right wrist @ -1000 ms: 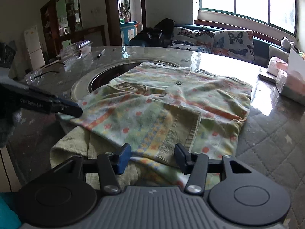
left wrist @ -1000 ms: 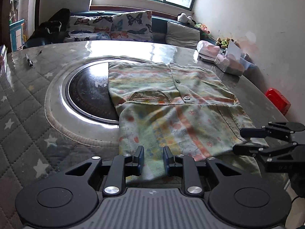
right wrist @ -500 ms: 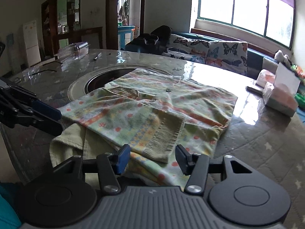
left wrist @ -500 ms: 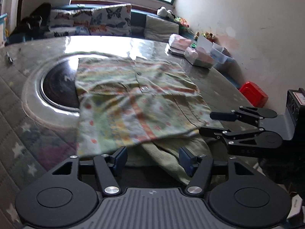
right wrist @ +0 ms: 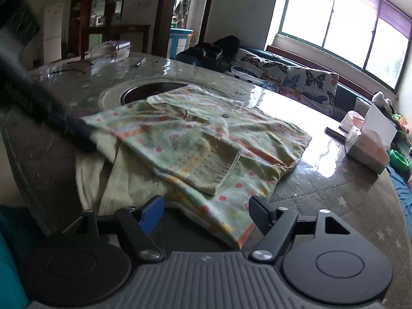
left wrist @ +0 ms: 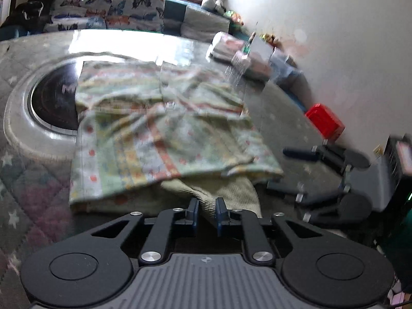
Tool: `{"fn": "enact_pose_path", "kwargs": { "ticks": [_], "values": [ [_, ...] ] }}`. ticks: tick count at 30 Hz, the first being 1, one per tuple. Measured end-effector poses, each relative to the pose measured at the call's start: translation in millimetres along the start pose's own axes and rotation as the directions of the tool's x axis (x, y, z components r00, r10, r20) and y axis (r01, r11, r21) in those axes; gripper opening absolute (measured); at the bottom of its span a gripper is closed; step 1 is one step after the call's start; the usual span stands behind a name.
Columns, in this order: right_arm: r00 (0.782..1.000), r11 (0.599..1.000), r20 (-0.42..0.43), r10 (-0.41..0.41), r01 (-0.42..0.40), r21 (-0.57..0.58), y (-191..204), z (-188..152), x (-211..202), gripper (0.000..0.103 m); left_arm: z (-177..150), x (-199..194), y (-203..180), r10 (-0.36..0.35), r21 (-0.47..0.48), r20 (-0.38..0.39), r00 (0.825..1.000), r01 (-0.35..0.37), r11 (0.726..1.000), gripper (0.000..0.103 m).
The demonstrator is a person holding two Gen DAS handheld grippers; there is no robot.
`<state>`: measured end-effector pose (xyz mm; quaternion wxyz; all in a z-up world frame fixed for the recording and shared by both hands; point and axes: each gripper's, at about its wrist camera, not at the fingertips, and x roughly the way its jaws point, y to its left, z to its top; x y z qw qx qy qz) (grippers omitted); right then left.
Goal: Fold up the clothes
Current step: 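Lift the hem with both grippers and fold it up toward the collar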
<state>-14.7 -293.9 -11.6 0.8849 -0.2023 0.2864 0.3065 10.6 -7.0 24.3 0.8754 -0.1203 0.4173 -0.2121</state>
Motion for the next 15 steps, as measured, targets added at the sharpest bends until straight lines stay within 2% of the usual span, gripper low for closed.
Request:
{"fn": "enact_pose_path", "kwargs": {
  "ticks": [4, 10, 13, 14, 15],
  "values": [
    [1.000, 1.000, -0.009, 0.015, -0.015, -0.016, 2.5, -3.6, 1.5, 0.079, 20.2, -7.2, 0.8, -0.015, -0.008, 0.057, 0.998, 0.015, 1.000, 0.012],
    [0.998, 0.999, 0.048, 0.045, -0.043, -0.025, 13.9, 7.7, 9.4, 0.079, 49.1, -0.5, 6.4, -0.042, -0.031, 0.081, 0.996, 0.045, 0.999, 0.012],
    [0.995, 0.998, 0.078, 0.065, -0.064, -0.011, 17.2, 16.9, 15.5, 0.071, 56.0, 3.7, 8.3, -0.048, -0.031, 0.076, 0.996, 0.051, 0.998, 0.012],
    [0.993, 0.997, 0.086, 0.075, -0.076, 0.003, 17.0, 20.8, 18.4, 0.067, 57.6, 4.6, 9.1, -0.048, -0.030, 0.073, 0.996, 0.050, 0.998, 0.012],
    [0.992, 0.995, 0.089, 0.093, -0.095, 0.022, 16.0, 24.2, 21.9, 0.059, 58.7, 5.4, 10.1, -0.047, -0.031, 0.071, 0.996, 0.050, 0.998, 0.012]
  ]
}}
